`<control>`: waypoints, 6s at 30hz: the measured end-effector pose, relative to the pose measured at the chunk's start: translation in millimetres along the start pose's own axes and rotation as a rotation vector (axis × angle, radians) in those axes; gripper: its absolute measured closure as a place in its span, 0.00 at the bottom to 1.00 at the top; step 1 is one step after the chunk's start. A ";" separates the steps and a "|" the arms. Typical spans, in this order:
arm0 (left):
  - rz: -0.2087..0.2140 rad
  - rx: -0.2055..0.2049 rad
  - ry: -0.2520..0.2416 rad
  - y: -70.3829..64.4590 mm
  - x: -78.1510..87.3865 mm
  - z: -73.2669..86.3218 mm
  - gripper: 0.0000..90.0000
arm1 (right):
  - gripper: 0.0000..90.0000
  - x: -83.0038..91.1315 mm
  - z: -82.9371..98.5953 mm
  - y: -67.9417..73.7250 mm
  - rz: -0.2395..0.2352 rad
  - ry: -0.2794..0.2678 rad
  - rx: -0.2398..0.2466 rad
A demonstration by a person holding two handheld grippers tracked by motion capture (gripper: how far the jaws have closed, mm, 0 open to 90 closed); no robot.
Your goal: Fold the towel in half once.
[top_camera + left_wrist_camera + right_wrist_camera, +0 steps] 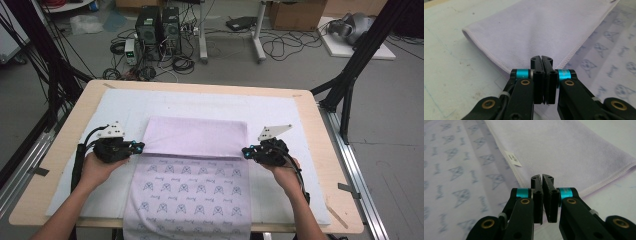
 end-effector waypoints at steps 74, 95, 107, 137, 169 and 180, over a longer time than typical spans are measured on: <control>-0.141 0.121 0.075 48.0 -63.1 11.2 0.80 | 0.65 -46.8 24.9 -50.8 0.040 0.072 -0.102; -0.320 0.037 -0.148 87.3 -18.6 -148.5 0.96 | 0.92 11.7 -97.1 -126.3 0.248 -0.007 -0.015; -0.292 0.116 -0.025 96.7 -33.0 -64.5 0.61 | 0.54 -22.3 -47.9 -105.2 0.175 0.073 -0.073; 0.010 -0.031 0.072 -9.8 -24.8 47.0 0.67 | 0.61 -29.3 28.5 24.3 -0.040 0.086 0.011; 0.070 -0.085 0.031 -61.9 50.0 56.9 0.73 | 0.78 28.9 18.4 78.4 -0.111 -0.060 0.067; 0.106 -0.103 0.135 -63.5 13.3 80.0 0.73 | 0.70 -13.5 46.9 82.2 -0.134 0.054 0.089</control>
Point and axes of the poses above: each handheld gripper's, and its own axes: x roughly backward along the jaws, z roughly out of its underside, y roughly to its left, the point moved 8 cm from there along -x, roughly forward along the jaws, and after that the axes turned 6 degrees about x, right-handed, at the moved point
